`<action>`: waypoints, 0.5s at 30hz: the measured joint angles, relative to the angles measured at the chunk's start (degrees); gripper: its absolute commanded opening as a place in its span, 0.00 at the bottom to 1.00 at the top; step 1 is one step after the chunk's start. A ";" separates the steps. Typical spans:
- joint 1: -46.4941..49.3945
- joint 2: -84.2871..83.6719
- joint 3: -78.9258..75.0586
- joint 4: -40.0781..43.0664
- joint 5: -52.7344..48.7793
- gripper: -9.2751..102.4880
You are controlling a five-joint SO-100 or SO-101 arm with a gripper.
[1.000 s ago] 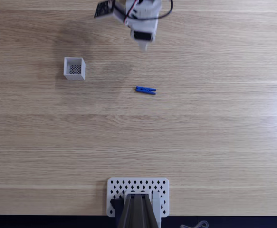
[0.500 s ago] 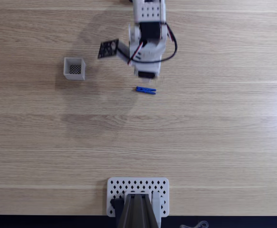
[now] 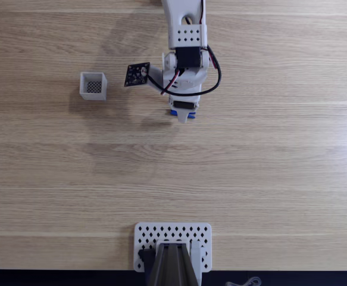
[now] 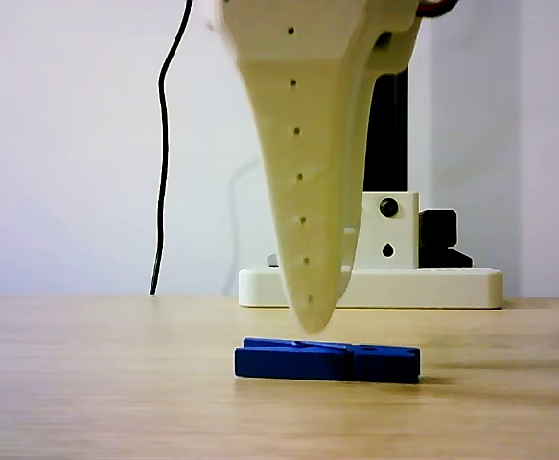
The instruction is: Grasp a peg and put it in the crate.
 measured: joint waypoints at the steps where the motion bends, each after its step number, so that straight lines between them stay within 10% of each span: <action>1: 0.00 -0.79 0.00 0.00 0.00 0.26; 15: 0.00 -2.55 -2.02 0.00 0.00 0.09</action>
